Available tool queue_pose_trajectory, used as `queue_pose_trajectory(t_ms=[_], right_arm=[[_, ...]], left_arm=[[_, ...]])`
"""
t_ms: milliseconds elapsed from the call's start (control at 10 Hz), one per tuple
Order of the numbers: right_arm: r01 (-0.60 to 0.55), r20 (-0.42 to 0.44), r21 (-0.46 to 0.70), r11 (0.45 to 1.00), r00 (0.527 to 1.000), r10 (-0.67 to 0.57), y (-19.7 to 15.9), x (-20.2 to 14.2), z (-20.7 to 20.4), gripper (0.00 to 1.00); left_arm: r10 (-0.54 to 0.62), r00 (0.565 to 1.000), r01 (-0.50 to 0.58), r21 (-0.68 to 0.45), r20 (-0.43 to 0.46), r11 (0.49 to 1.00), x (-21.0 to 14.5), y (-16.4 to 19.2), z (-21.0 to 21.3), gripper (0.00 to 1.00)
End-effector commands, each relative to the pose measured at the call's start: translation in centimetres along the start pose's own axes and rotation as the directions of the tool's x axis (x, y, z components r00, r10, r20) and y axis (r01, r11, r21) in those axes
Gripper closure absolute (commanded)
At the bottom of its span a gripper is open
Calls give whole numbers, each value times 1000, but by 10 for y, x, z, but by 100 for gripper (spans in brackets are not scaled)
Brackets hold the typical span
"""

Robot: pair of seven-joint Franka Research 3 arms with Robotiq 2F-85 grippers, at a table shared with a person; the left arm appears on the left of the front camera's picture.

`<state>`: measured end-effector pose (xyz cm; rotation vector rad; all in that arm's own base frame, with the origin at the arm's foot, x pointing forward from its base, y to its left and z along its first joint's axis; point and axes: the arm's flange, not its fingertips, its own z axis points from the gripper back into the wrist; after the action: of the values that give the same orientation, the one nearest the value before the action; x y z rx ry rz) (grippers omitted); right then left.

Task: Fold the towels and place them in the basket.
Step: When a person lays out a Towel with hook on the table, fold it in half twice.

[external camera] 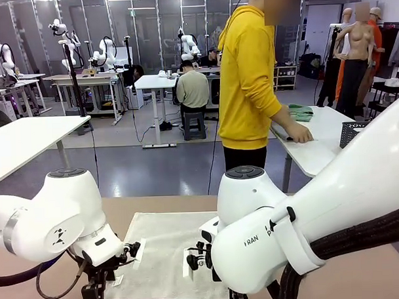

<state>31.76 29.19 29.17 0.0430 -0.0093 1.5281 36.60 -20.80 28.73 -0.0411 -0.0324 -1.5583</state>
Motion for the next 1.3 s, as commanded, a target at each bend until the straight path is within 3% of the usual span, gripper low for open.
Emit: queue_pose_trajectory(t_ms=[0, 100, 200, 300, 400, 500, 600, 700, 900, 1200], right_arm=[[10, -37, -28, 1000, 999, -11, -2, 4, -3, 0], [14, -37, -24, 1000, 999, -14, -2, 4, -5, 0], [20, -23, -21, 1000, 1000, -20, -2, 2, -5, 0], [21, -16, -24, 999, 1000, -21, -2, 1, -4, 29], [18, -16, -27, 999, 1000, -18, -3, 2, -4, 57], [20, -15, -27, 999, 1000, -20, -3, 3, -4, 88], [24, -14, -31, 999, 1000, -24, -3, 3, -5, 100], [32, -10, -33, 999, 999, -32, -4, 1, -5, 100], [45, -5, -39, 998, 999, -45, -5, -1, -5, 96], [81, -19, -43, 996, 996, -82, -10, -9, -8, 100]], left_arm=[[-14, 1000, 14, 17, -7, 1000, -33, -54, -22, 9], [-12, 1000, 13, 18, -6, 1000, -34, -54, -22, 16], [-11, 1000, 11, 19, -9, 1000, -34, -54, -23, 44], [-12, 1000, 12, 20, -13, 1000, -34, -55, -23, 76], [-20, 1000, 21, 18, -19, 1000, -35, -56, -23, 100], [-31, 999, 31, 17, -32, 999, -34, -57, -23, 100], [-36, 999, 37, 17, -34, 999, -34, -58, -22, 100], [-38, 999, 38, 17, -36, 999, -34, -58, -22, 95], [-39, 999, 39, 15, -38, 999, -34, -60, -21, 100], [-48, 998, 49, 16, -34, 999, -33, -62, -21, 100]])
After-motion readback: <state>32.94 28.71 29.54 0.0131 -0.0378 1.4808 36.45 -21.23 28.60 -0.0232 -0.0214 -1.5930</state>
